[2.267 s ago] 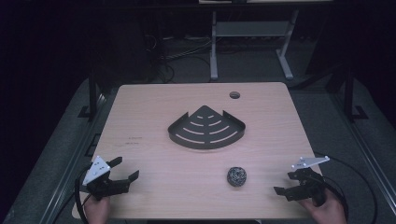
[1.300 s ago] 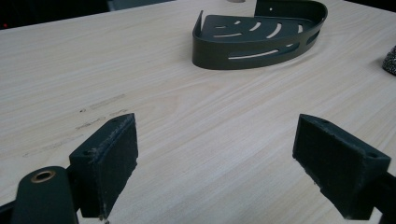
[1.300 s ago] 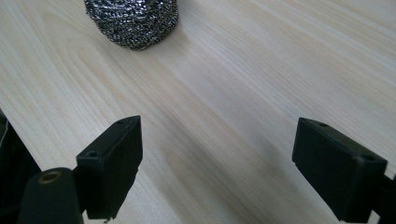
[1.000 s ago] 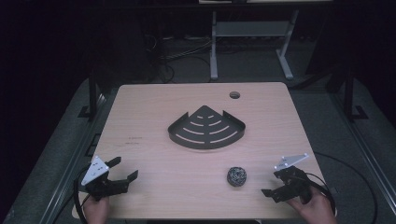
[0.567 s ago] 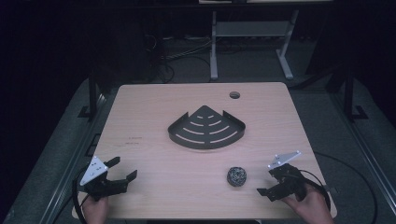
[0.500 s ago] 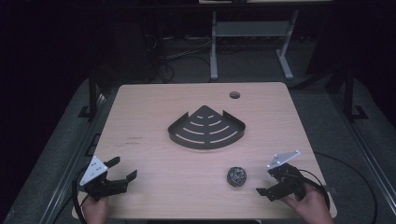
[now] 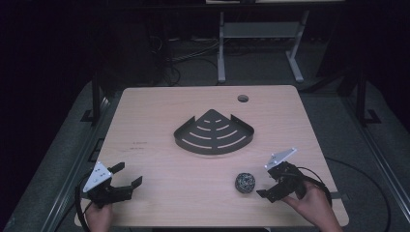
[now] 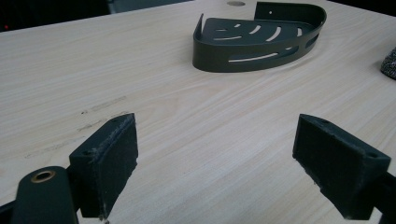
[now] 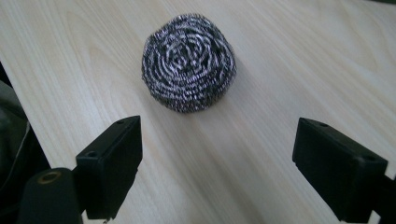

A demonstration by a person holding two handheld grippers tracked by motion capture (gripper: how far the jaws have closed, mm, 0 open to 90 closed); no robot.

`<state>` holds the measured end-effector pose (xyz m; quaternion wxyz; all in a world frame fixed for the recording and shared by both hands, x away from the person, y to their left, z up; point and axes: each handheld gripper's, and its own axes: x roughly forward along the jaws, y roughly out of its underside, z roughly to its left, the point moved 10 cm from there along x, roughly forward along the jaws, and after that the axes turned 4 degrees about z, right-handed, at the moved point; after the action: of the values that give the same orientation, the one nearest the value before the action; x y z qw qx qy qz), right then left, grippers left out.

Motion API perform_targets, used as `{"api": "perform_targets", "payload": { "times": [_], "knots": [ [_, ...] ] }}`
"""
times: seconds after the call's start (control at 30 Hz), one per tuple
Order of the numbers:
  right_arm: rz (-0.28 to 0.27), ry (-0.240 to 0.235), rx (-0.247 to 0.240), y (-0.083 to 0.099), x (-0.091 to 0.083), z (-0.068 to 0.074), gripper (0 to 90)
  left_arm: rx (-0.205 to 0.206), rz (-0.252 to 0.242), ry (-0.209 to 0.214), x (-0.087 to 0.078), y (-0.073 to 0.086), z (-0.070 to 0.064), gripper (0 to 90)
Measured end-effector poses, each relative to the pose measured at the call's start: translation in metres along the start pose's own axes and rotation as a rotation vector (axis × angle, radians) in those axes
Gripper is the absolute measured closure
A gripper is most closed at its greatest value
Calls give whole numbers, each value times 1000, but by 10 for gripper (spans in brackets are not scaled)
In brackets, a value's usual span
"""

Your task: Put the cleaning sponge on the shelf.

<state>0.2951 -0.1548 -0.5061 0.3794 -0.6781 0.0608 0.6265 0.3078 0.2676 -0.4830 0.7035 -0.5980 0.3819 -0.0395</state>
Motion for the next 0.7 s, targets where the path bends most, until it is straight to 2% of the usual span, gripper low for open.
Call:
{"api": "perform_targets", "payload": {
  "times": [0.3, 0.7],
  "knots": [
    [18, -24, -42, -17, 8, 3, 154, -4, -2, -4, -1, 0, 1, 135],
    [77, -47, -83, -25, 21, 8, 154, -2, -1, -2, 0, 0, 0, 135]
  ]
}}
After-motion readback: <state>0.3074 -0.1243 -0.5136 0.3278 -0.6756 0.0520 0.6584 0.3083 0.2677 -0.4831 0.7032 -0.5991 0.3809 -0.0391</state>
